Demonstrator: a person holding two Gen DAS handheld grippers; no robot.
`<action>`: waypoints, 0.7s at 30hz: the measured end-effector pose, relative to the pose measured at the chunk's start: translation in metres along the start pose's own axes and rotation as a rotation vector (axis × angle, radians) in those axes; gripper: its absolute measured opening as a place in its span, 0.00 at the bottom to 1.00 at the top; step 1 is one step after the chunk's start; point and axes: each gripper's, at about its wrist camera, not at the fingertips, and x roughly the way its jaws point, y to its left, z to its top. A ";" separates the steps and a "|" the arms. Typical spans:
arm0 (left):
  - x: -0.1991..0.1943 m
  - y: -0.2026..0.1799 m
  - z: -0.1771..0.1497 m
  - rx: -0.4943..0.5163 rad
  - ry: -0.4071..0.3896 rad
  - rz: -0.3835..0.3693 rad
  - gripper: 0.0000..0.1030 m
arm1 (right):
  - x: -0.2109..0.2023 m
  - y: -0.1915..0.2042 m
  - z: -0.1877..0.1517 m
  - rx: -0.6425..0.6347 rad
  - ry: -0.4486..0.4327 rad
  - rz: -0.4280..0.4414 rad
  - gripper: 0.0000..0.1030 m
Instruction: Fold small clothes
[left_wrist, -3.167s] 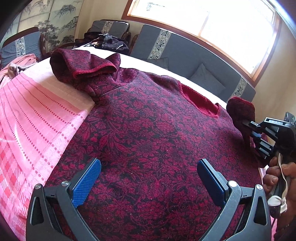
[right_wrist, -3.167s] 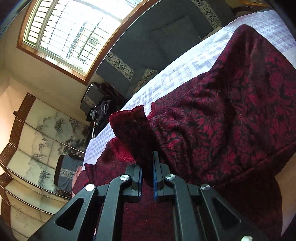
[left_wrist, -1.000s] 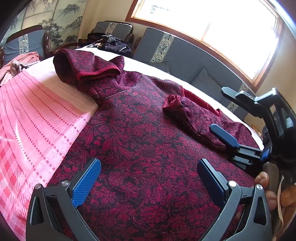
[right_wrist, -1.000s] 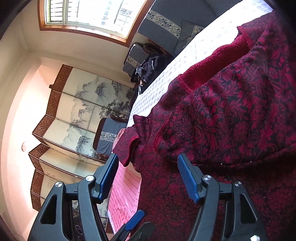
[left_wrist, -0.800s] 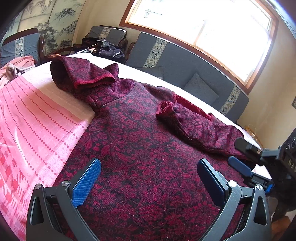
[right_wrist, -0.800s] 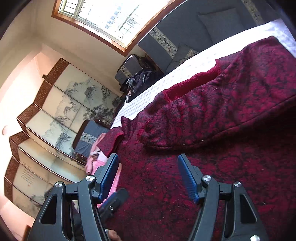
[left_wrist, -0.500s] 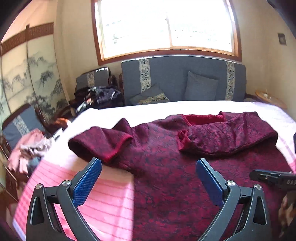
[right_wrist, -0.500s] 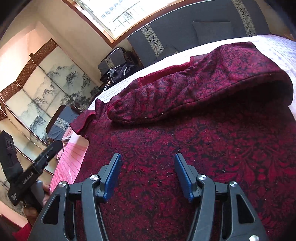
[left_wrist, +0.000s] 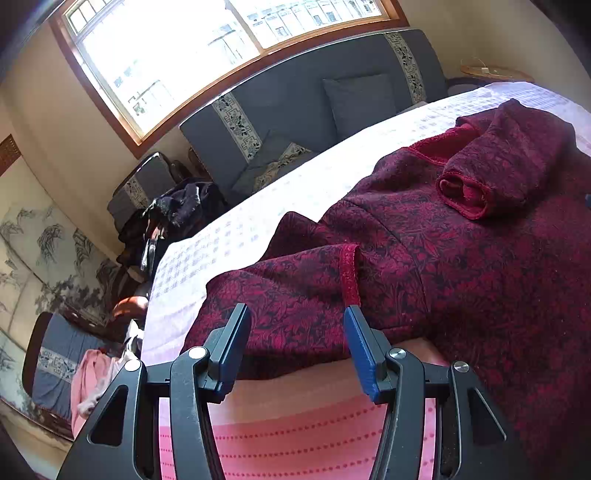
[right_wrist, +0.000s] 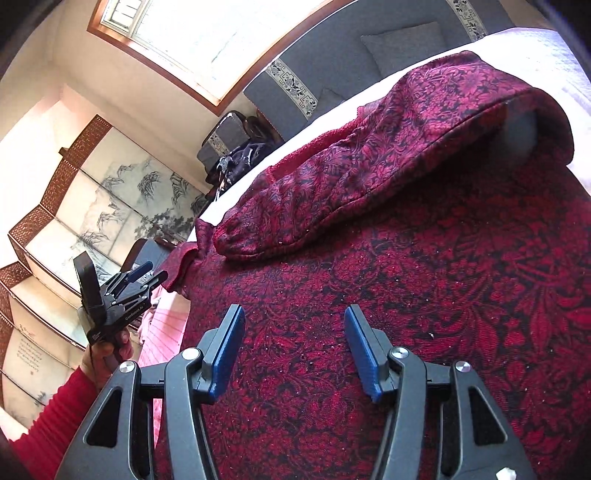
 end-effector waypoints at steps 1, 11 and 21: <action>-0.005 0.007 -0.007 -0.015 -0.001 -0.029 0.52 | 0.000 0.000 0.000 0.001 0.000 0.001 0.52; 0.014 0.058 -0.034 -0.500 0.062 -0.389 0.59 | -0.002 0.006 -0.003 -0.013 -0.014 -0.020 0.52; 0.056 0.087 -0.038 -0.903 0.054 -0.475 0.50 | 0.000 0.015 -0.006 -0.035 -0.023 -0.051 0.53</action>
